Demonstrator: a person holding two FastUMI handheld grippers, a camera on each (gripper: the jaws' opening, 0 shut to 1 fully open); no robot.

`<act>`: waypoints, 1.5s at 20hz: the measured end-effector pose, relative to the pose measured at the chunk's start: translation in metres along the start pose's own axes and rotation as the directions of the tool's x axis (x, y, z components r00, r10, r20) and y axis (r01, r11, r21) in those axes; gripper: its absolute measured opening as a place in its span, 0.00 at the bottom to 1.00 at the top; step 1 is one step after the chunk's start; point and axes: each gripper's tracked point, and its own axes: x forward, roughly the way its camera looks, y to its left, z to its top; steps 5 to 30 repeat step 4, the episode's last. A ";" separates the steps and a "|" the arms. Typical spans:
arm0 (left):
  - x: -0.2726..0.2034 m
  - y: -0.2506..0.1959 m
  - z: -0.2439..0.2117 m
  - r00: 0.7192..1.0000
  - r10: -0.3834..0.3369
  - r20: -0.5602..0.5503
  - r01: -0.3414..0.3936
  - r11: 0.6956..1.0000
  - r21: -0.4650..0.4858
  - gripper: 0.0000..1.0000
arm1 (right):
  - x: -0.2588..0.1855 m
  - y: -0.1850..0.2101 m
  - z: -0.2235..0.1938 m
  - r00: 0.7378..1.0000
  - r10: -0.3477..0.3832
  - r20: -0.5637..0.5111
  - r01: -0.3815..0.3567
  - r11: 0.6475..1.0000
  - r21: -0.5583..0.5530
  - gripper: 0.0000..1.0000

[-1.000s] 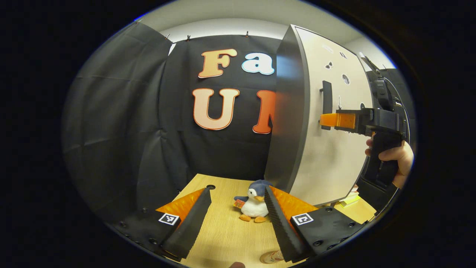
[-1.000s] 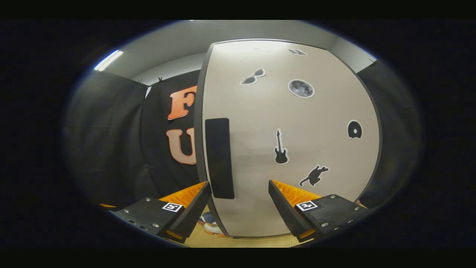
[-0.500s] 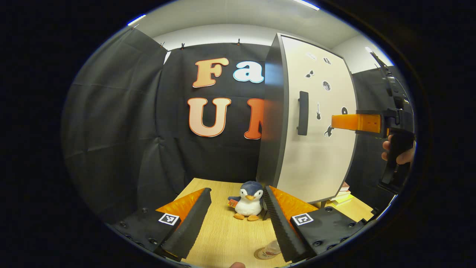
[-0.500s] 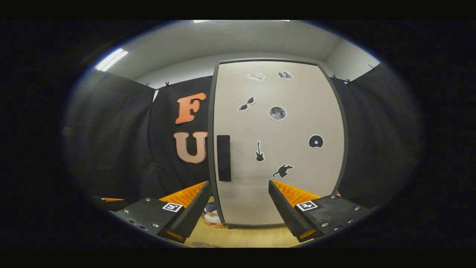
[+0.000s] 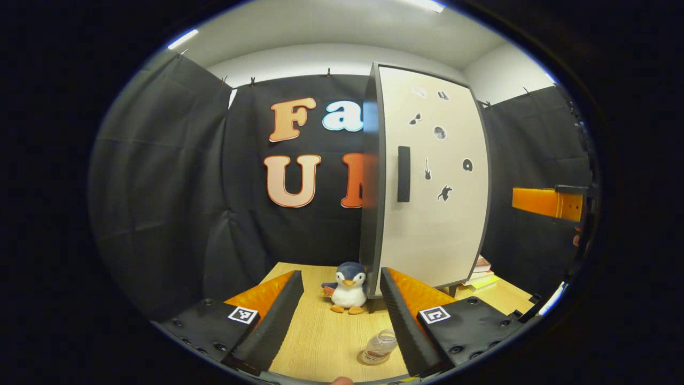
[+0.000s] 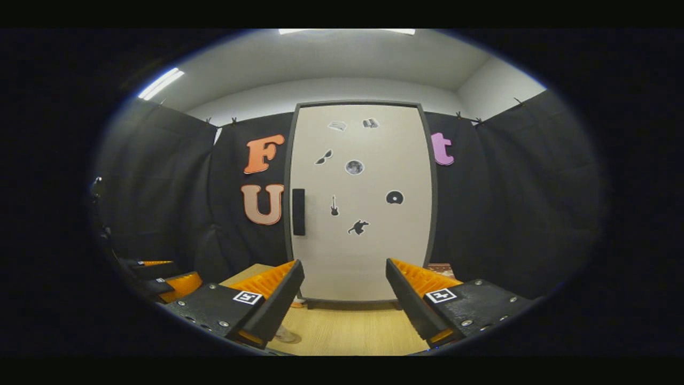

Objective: Open the cabinet door with the right hand, grasp the bottle in the cabinet with the left hand and place it on the coaster, then close the cabinet door with the right hand.

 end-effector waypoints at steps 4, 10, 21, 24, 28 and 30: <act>-0.025 -0.011 0.022 1.000 0.017 0.024 -0.017 1.000 0.010 0.89 | -0.034 -0.012 -0.021 1.000 -0.011 -0.023 0.011 1.000 0.009 0.95; -0.025 -0.011 0.022 1.000 0.017 0.024 -0.017 1.000 0.010 0.89 | -0.034 -0.012 -0.021 1.000 -0.011 -0.023 0.011 1.000 0.009 0.95; -0.025 -0.011 0.022 1.000 0.017 0.024 -0.017 1.000 0.010 0.89 | -0.034 -0.012 -0.021 1.000 -0.011 -0.023 0.011 1.000 0.009 0.95; -0.025 -0.011 0.022 1.000 0.017 0.024 -0.017 1.000 0.010 0.89 | -0.034 -0.012 -0.021 1.000 -0.011 -0.023 0.011 1.000 0.009 0.95; -0.025 -0.011 0.022 1.000 0.017 0.024 -0.017 1.000 0.010 0.89 | -0.034 -0.012 -0.021 1.000 -0.011 -0.023 0.011 1.000 0.009 0.95; -0.025 -0.011 0.022 1.000 0.017 0.024 -0.017 1.000 0.010 0.89 | -0.034 -0.012 -0.021 1.000 -0.011 -0.023 0.011 1.000 0.009 0.95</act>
